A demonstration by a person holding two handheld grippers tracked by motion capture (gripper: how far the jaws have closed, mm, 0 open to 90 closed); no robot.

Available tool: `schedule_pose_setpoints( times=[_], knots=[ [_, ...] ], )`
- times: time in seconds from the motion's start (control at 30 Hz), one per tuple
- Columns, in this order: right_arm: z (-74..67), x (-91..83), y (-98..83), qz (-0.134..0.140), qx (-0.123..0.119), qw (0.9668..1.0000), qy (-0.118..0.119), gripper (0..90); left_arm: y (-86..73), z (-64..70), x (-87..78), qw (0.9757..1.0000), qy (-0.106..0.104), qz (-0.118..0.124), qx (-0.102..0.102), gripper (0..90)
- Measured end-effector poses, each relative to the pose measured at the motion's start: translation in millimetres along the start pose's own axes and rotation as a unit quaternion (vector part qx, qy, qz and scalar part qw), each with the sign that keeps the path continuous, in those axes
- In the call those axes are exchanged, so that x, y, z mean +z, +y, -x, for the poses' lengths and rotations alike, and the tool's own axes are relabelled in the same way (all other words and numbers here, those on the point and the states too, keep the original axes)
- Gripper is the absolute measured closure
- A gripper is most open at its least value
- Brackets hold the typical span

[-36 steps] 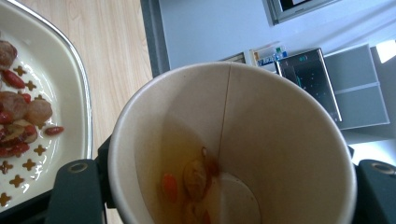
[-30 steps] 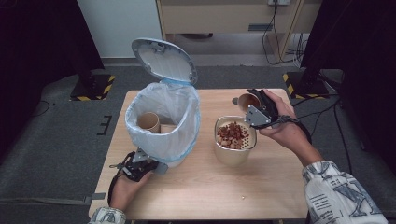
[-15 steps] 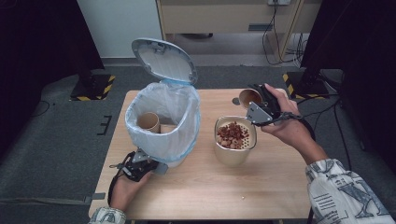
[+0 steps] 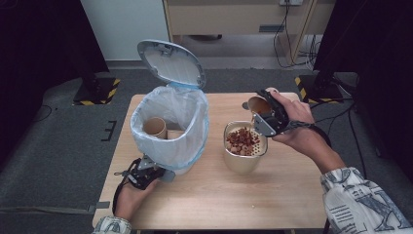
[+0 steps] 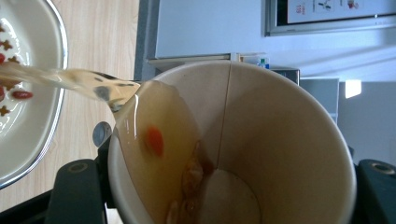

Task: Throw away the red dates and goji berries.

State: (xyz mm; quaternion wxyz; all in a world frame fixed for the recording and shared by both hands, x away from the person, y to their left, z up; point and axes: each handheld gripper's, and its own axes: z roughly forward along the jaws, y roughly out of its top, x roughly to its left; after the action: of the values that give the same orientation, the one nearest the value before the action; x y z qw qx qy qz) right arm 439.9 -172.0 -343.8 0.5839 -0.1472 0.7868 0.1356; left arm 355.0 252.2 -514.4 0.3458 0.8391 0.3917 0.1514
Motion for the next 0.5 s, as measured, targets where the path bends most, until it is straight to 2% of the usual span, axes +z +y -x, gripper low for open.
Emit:
schedule_pose_setpoints(
  times=[0.23,0.37,0.5],
  knots=[
    [-1.8,2.1,3.3,-0.005,-0.018,0.9998,-0.001,28.1,0.0,0.0,0.0,1.0,0.0,0.0,0.0,90.0],
    [-4.1,3.8,4.3,-0.024,-0.065,0.9976,-0.001,28.1,0.0,0.0,0.0,1.0,0.0,0.0,0.0,90.0],
    [-5.8,4.5,4.8,-0.029,-0.081,0.9963,0.001,28.1,0.0,-0.1,0.1,1.0,0.0,0.0,-0.001,90.0]
  ],
)
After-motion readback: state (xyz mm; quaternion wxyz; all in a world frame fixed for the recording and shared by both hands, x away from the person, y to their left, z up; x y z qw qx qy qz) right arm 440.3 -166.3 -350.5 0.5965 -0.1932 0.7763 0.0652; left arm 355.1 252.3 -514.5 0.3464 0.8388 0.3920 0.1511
